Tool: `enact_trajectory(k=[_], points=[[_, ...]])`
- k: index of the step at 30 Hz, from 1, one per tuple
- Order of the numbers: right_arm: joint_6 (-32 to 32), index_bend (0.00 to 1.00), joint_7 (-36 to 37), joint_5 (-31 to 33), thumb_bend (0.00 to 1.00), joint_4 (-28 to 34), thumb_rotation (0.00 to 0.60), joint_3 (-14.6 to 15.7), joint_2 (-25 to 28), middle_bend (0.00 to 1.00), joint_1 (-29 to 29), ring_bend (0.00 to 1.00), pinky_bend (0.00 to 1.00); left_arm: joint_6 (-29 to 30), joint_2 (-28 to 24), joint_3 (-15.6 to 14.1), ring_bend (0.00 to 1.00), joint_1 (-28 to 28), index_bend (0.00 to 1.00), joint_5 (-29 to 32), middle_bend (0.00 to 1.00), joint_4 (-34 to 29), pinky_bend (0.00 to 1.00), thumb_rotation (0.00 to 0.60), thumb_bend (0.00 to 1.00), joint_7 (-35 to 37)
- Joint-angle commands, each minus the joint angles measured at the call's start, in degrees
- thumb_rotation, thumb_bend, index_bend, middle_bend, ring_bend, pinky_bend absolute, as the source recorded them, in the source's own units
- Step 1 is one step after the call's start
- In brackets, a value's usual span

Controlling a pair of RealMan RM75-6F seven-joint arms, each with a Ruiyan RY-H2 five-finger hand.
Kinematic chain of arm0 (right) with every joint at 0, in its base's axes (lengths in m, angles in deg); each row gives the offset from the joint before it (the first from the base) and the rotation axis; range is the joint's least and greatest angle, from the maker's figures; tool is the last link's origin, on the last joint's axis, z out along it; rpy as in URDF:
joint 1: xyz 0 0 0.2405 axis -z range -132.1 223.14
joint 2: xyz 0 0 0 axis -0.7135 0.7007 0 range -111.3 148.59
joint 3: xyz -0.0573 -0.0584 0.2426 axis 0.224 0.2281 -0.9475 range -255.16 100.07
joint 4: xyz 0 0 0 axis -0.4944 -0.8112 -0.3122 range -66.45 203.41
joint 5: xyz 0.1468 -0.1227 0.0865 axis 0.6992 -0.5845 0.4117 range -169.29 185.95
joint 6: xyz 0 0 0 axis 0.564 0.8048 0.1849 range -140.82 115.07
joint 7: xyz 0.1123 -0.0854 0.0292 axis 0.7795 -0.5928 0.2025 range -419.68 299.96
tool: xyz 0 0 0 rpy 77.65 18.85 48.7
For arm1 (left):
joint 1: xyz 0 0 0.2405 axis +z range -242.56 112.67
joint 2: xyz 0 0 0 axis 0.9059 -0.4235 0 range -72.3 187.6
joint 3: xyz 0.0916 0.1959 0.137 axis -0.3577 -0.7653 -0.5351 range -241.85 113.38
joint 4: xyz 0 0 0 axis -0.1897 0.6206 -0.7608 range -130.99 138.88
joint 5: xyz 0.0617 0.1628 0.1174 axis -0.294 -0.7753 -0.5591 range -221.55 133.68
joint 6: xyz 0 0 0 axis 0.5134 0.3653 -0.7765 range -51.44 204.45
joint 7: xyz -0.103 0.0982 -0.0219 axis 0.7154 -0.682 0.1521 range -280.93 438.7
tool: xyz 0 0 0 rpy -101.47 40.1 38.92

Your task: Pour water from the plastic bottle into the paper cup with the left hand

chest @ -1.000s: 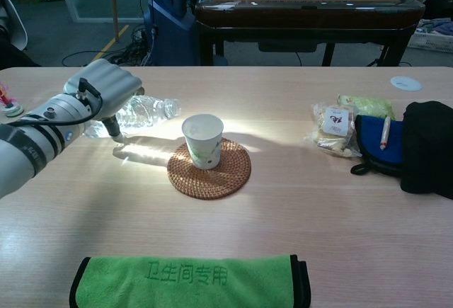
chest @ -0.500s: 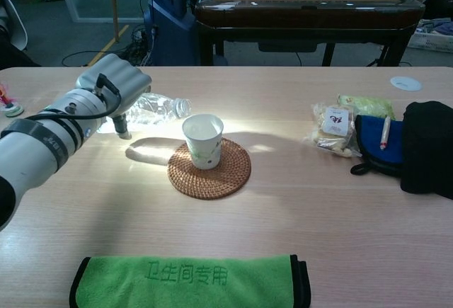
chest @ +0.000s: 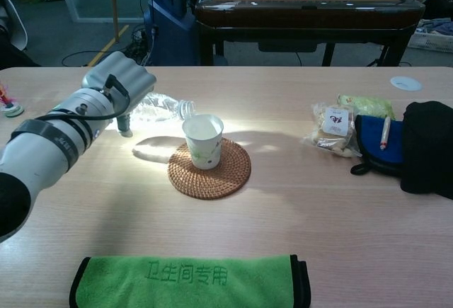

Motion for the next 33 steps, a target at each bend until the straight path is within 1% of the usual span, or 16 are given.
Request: enact_trajectory(k=[1, 14, 33], points=[[0.0, 0.24, 0.0, 0.0, 0.30, 0.0, 0.600, 0.0, 0.0, 0.29, 0.0, 0.33, 0.47, 0.3, 0.2, -0.2, 0.60, -0.3, 0.66, -0.1, 0.81, 0.3, 0.68, 0.600, 0.05, -0.4], [0.0, 0.24, 0.3, 0.0, 0.30, 0.0, 0.600, 0.0, 0.1, 0.29, 0.0, 0.33, 0.47, 1.6, 0.7, -1.6, 0.60, -0.8, 0.66, -2.0, 0.82, 2.4, 0.68, 0.600, 0.05, -0.7], [0.2, 0.24, 0.6, 0.1, 0.30, 0.1, 0.600, -0.2, 0.3, 0.29, 0.1, 0.33, 0.47, 1.8, 1.4, -3.4, 0.60, -1.3, 0.66, -4.6, 0.82, 4.5, 0.68, 0.600, 0.05, -2.3]])
